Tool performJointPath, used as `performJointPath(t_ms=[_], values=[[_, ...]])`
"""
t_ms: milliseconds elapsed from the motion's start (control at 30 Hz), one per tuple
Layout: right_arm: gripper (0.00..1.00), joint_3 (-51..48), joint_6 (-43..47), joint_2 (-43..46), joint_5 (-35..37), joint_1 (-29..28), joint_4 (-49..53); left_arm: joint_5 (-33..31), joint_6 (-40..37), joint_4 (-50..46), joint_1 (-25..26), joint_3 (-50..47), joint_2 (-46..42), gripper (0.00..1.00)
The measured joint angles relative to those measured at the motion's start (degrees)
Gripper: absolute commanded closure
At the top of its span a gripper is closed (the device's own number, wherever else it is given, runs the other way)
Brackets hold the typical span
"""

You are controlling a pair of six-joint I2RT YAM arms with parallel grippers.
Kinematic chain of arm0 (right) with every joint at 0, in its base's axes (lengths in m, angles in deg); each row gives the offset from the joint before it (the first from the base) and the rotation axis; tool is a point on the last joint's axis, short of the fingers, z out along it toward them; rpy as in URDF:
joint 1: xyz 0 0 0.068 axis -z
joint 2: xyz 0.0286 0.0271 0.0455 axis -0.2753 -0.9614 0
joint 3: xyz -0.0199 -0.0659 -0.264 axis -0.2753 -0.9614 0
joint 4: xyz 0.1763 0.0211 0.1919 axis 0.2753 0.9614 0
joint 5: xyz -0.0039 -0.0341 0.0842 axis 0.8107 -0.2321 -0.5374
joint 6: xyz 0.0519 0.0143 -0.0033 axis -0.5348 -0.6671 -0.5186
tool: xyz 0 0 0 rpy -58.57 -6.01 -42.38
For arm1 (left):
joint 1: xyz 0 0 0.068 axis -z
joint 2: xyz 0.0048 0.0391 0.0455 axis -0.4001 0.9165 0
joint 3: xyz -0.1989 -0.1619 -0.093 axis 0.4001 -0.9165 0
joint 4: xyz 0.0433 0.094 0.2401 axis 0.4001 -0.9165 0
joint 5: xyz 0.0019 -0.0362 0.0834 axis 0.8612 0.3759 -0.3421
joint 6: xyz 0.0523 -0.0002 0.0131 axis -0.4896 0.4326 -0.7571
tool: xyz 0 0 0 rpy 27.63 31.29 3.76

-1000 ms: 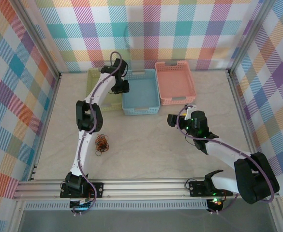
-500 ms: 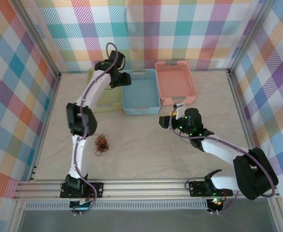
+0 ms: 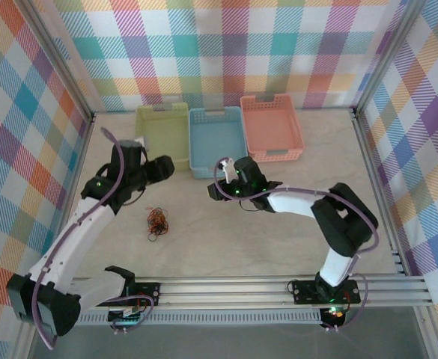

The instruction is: Untangle the cables

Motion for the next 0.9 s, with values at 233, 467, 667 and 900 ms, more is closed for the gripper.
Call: performJointPath(t_ms=[233, 467, 667, 900], values=[[0.64, 11.8, 0.1, -10.1, 3.6, 0.1, 5.7, -2.3, 1.7, -1.5, 0.0, -9.9, -9.0, 0.31], [0.66, 21.1, 0.1, -16.2, 8.3, 0.1, 8.9, -5.1, 4.0, -3.3, 0.0, -14.9, -11.9, 0.29], [0.66, 26.0, 0.1, -19.3, 11.7, 0.5, 10.5, -6.0, 6.2, -4.4, -0.5, -17.7, -12.8, 0.29], [0.58, 24.3, 1.5, -17.7, 10.0, 0.8, 8.7, -6.2, 8.4, -4.3, -0.7, -19.5, -12.6, 0.24]])
